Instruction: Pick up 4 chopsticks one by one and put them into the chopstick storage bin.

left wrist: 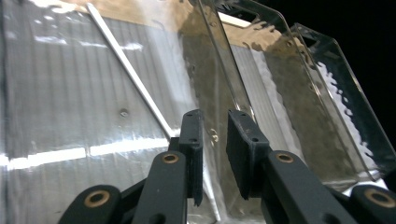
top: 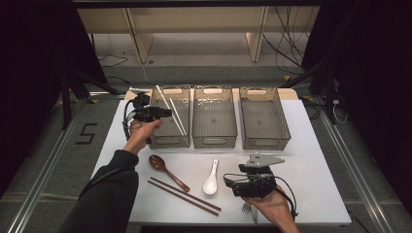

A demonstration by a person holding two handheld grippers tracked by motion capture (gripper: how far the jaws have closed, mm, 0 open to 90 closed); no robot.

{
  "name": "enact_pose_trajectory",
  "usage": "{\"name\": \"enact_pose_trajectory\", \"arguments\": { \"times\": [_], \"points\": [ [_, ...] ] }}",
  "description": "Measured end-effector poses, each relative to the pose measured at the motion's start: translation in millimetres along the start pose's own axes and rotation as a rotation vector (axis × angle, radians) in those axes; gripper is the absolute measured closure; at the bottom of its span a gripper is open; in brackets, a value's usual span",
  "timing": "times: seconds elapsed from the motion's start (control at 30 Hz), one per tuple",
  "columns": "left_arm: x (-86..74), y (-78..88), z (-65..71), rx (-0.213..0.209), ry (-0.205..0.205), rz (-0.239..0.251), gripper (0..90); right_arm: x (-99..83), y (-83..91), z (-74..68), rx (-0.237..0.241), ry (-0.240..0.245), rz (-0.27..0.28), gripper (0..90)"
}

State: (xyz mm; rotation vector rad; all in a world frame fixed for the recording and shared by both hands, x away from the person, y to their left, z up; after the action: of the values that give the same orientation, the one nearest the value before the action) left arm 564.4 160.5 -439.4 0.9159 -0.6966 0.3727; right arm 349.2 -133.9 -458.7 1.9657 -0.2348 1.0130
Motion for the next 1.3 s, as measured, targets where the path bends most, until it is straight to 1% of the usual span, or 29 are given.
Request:
{"name": "enact_pose_trajectory", "arguments": {
  "times": [0.03, 0.1, 0.2, 0.23, 0.27, 0.3, 0.33, 0.4, 0.43, 0.47, 0.5, 0.53, 0.57, 0.6, 0.67, 0.7, 0.77, 0.9, 0.97, 1.0, 1.13, 1.2, 1.3],
  "points": [
    [0.6, 0.7, -0.5, 0.011, 0.001, 0.005, 74.6, 0.1, 0.0, 0.2, 0.001, 0.001, 0.001, 29.7],
    [0.9, 1.6, -2.0, 0.022, 0.008, 0.001, 67.8, 0.1, 0.3, 0.4, 0.001, -0.004, 0.001, 29.7],
    [1.1, 3.9, -3.3, 0.024, 0.016, 0.003, 65.8, 0.0, 0.4, 0.6, 0.000, -0.003, 0.002, 29.6],
    [1.2, 4.9, -2.9, 0.022, 0.012, 0.003, 64.5, 0.0, 0.5, 0.6, 0.000, -0.004, 0.002, 29.7],
    [1.2, 5.8, -1.6, 0.015, 0.007, -0.002, 59.7, 0.1, 0.5, 0.7, -0.001, -0.004, 0.001, 29.7],
    [1.3, 6.9, 0.0, 0.009, -0.003, -0.006, 59.7, 0.1, 0.5, 0.7, -0.001, -0.004, 0.001, 29.7],
    [1.6, 8.1, 1.9, 0.005, -0.014, -0.007, 55.5, -0.1, 0.2, 0.7, -0.001, -0.005, 0.001, 29.7],
    [2.8, 11.6, 6.3, -0.003, -0.035, -0.003, 53.8, -0.1, 0.2, 0.6, 0.000, -0.006, 0.001, 29.6],
    [3.3, 13.6, 8.6, -0.006, -0.047, -0.003, 51.2, -0.3, 0.3, 0.6, 0.000, -0.002, 0.000, 29.7],
    [3.5, 15.6, 11.2, -0.013, -0.060, -0.007, 45.6, -0.2, 0.8, 0.4, -0.001, -0.004, 0.002, 29.6],
    [3.2, 17.6, 14.1, -0.025, -0.071, -0.013, 43.6, -0.1, 0.9, 0.8, -0.001, -0.003, 0.004, 29.6],
    [2.5, 19.4, 17.2, -0.032, -0.086, -0.021, 40.7, 0.0, 1.1, 1.0, -0.002, -0.004, 0.005, 29.6],
    [1.5, 21.5, 20.3, -0.038, -0.110, -0.032, 38.0, 0.0, 1.3, 1.2, -0.002, -0.004, 0.005, 29.6],
    [0.5, 24.2, 23.4, -0.046, -0.129, -0.032, 38.0, 0.0, 1.3, 1.2, -0.002, -0.004, 0.005, 29.6],
    [-2.5, 30.0, 29.1, -0.059, -0.165, -0.035, 33.8, 0.3, 2.4, 1.6, -0.003, -0.004, 0.010, 29.5],
    [-4.5, 32.8, 31.9, -0.069, -0.189, -0.032, 33.0, 0.3, 2.7, 1.9, -0.004, -0.005, 0.011, 29.4],
    [-10.6, 38.1, 37.4, -0.083, -0.234, -0.042, 31.1, 0.4, 3.2, 2.5, -0.006, -0.010, 0.015, 29.2],
    [-24.5, 48.7, 49.4, -0.111, -0.321, -0.045, 30.2, 0.4, 3.6, 3.2, -0.005, -0.012, 0.021, 29.2],
    [-33.6, 52.8, 56.1, -0.124, -0.371, -0.059, 30.0, 0.3, 3.7, 3.1, -0.003, -0.014, 0.020, 29.1],
    [-38.2, 54.8, 59.0, -0.132, -0.389, -0.062, 29.8, 0.1, 4.0, 2.6, -0.004, -0.013, 0.019, 29.1],
    [-58.0, 62.1, 67.6, -0.168, -0.436, -0.076, 29.1, -0.5, 4.2, 2.4, -0.002, -0.012, 0.019, 29.1],
    [-66.9, 64.7, 69.9, -0.173, -0.457, -0.086, 28.9, -1.0, 4.0, 2.2, 0.000, -0.009, 0.018, 29.1],
    [-77.2, 68.3, 72.6, -0.197, -0.459, -0.080, 28.2, -1.6, 3.5, 0.9, 0.004, -0.005, 0.013, 29.2]
  ]
}}
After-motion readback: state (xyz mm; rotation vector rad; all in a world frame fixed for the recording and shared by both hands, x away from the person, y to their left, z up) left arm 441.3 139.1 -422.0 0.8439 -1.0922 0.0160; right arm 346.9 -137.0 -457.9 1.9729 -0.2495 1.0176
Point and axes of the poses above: each handheld gripper's, and its own axes: y roughly backward along the jaws, x roughly out of its top, z roughly to its right, the point moved 6 cm from there along -y, roughly forward along the jaws, and after that the axes turned 11 degrees about -y, right-handed, at the moved point
